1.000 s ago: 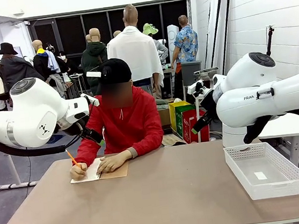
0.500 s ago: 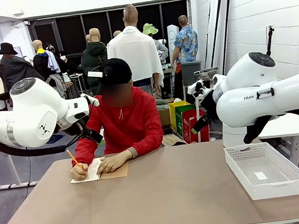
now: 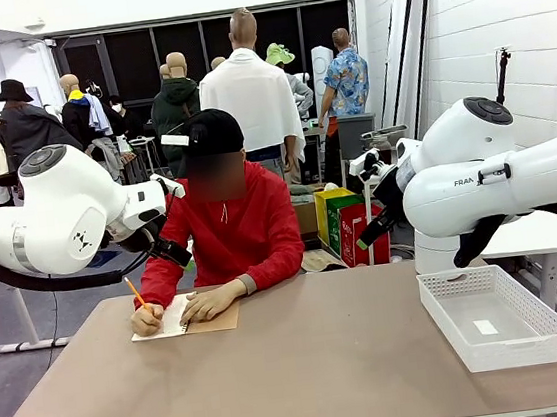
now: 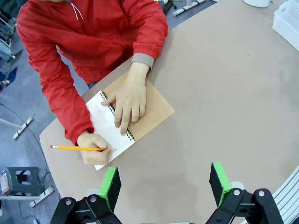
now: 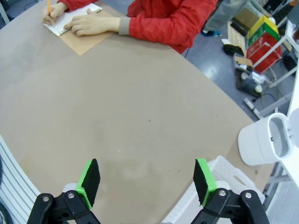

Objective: Sort the paper based on its condition.
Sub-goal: If a person hands you a paper, place it in the Organizing basket , and if it's crumpled, put it in the Trash can.

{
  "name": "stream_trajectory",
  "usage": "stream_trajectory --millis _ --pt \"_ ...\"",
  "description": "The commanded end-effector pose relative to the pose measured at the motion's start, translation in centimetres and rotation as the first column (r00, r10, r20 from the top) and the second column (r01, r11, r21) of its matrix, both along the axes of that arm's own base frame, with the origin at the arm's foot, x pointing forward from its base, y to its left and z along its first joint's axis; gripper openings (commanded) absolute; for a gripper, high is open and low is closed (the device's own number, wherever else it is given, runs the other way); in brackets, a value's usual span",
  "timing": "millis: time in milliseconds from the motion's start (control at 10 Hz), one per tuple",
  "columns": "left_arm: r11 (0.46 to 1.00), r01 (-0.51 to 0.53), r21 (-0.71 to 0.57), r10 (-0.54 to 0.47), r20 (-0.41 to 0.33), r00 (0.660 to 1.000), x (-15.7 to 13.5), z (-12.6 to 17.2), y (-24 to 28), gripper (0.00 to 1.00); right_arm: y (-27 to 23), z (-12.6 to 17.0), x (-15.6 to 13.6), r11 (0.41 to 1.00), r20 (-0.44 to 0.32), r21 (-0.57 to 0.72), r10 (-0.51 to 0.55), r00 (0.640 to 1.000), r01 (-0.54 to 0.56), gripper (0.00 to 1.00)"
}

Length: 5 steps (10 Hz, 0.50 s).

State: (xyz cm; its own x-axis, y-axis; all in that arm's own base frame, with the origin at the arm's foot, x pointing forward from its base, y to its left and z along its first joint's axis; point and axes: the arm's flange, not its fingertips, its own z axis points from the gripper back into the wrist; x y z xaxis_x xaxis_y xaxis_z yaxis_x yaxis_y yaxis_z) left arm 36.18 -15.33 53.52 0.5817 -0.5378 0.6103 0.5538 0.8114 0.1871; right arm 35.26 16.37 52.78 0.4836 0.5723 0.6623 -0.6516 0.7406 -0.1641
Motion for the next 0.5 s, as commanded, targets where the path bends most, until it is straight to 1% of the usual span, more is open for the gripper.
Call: stream_trajectory --millis 0,400 --pt "1.0 0.0 0.002 0.0 -0.003 1.0 -0.01 -0.04 0.01 1.0 -0.06 -0.07 0.04 1.0 -0.001 -0.001 0.003 1.0 -0.003 1.0" --pt "1.0 0.0 0.002 0.0 -0.003 1.0 -0.01 -0.04 0.01 1.0 -0.06 -0.07 0.04 1.0 -0.001 -0.001 0.003 1.0 -0.003 1.0"
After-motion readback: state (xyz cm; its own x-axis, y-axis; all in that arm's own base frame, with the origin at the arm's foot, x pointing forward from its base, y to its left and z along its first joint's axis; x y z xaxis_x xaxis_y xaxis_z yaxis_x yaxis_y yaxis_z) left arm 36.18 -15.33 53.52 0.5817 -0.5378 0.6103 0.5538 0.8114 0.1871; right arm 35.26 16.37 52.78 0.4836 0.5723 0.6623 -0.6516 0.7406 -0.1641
